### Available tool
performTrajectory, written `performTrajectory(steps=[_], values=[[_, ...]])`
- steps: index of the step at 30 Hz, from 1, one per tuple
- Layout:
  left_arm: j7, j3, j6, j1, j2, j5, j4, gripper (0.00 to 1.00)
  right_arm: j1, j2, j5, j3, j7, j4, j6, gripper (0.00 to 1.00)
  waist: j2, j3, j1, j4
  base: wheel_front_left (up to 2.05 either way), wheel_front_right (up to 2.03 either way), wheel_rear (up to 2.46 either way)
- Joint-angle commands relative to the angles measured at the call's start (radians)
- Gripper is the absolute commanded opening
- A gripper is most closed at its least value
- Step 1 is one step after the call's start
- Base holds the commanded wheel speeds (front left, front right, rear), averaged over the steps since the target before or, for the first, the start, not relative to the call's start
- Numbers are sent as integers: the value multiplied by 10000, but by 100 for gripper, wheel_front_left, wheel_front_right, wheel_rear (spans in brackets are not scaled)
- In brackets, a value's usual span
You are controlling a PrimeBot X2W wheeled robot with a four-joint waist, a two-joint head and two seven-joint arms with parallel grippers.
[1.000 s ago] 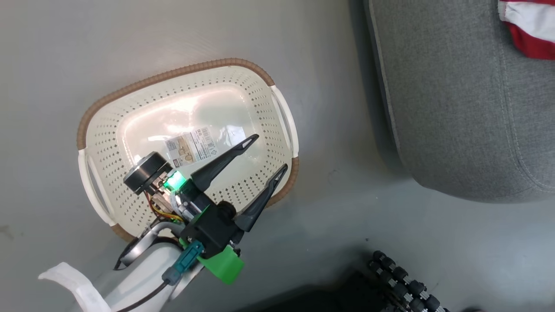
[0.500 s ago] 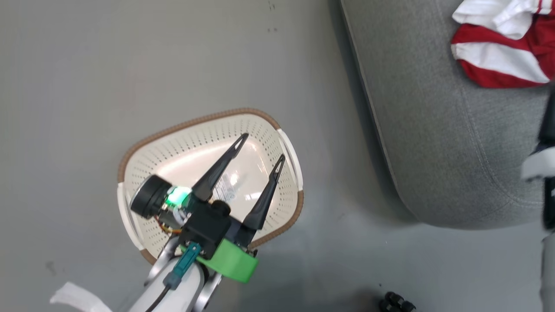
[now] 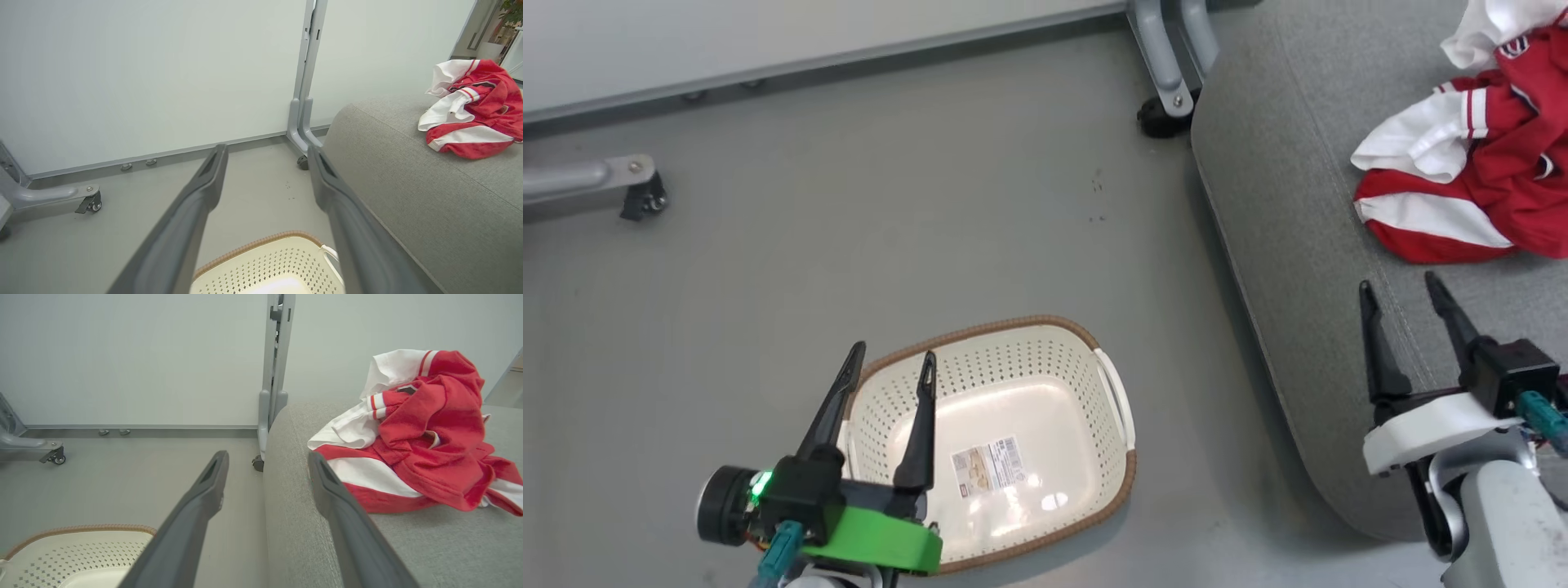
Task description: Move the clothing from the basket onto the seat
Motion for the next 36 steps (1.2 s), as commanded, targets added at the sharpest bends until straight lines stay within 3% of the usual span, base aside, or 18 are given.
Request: performTrajectory(steps=[1,7,11,17,28,36], values=[[0,292,-84,395,-60,19,-110,100,347,-56,179,266,0,-124,-19,100,0,-1366,1,823,0,0,0],[1,1530,-455,1644,-261,387,-739,100,1153,-290,847,1681,0,-766,-19,100,0,-2212,1,1058,0,0,0],[0,2160,-860,2297,-378,568,-888,100,1634,-334,1050,2067,0,-1159,-19,100,0,-2595,1,1124,0,0,0],[0,2816,-1366,3173,-599,694,-987,100,2644,-213,710,2259,0,-1794,-19,100,0,-3229,1,1148,0,0,0],[-1,3421,-1592,4258,-843,1005,-1161,100,4191,-23,617,1849,0,-2195,-19,100,0,-3677,1,912,0,0,0],[1,3493,-1675,4588,-870,1086,-906,100,4492,-136,558,1867,0,-2241,-19,100,0,-3717,1,854,0,0,0]])
